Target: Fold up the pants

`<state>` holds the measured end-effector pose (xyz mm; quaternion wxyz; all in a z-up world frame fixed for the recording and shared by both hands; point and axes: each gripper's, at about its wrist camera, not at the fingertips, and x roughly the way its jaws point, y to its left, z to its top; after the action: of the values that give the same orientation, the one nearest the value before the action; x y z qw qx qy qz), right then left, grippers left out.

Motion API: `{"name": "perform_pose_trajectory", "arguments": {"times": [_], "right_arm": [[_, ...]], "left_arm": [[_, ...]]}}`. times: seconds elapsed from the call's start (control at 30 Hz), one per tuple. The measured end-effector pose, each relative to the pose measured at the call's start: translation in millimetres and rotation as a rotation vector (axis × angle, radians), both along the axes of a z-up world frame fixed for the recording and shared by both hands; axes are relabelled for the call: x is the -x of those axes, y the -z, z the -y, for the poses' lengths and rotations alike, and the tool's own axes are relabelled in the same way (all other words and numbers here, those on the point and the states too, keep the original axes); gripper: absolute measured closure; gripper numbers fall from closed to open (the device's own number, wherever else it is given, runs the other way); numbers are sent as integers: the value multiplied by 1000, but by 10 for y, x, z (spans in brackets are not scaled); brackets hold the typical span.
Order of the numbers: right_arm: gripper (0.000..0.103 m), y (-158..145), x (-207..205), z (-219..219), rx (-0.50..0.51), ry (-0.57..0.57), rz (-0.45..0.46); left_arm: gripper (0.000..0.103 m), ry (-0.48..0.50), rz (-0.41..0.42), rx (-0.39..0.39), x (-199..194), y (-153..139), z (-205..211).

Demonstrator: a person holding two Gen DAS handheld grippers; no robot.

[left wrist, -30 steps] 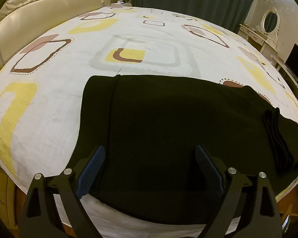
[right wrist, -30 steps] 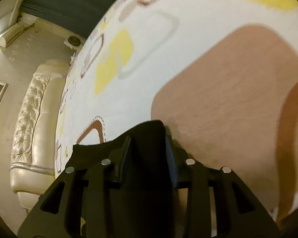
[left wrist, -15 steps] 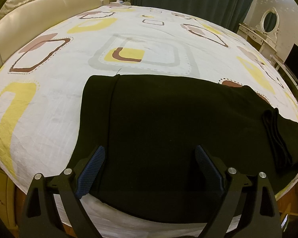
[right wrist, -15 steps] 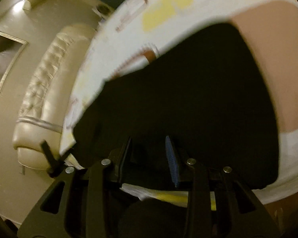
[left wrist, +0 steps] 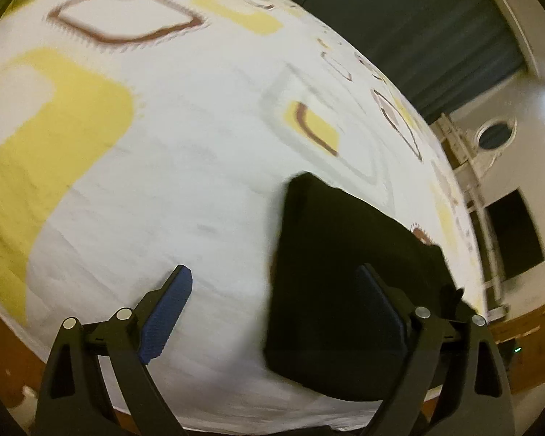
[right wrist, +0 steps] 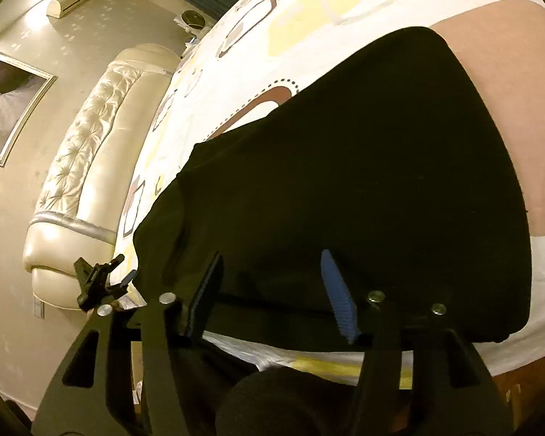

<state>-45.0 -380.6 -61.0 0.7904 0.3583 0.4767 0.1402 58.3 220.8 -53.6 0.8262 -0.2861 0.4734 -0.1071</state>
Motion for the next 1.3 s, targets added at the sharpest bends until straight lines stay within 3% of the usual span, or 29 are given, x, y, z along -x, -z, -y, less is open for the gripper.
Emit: {"name": "perform_pose_trajectory", "arguments": {"times": [0.1, 0.2, 0.33, 0.53, 0.63, 0.77, 0.8, 1.0, 1.3], "right_arm": [[40, -14, 5, -19, 5, -1, 7], [37, -17, 21, -27, 6, -3, 15], [35, -15, 16, -36, 2, -1, 20], [31, -28, 20, -48, 2, -4, 32], [31, -37, 22, -56, 3, -4, 34], [30, -42, 26, -58, -1, 0, 36], [29, -45, 24, -61, 0, -2, 39], [23, -89, 32, -107, 13, -5, 64], [23, -310, 106, -32, 89, 78, 112]], "left_arm": [[14, 28, 13, 78, -77, 8, -51], [14, 129, -9, 168, -207, 62, 82], [14, 200, -19, 108, -357, 114, 328], [15, 251, -33, 86, -550, 117, 600], [21, 278, -34, 85, -544, 111, 733], [60, 283, -57, 103, -550, 140, 765], [65, 285, -68, 114, -547, 149, 772], [76, 253, -83, 93, -518, 25, 836], [80, 215, -66, 38, -396, -421, 958]]}}
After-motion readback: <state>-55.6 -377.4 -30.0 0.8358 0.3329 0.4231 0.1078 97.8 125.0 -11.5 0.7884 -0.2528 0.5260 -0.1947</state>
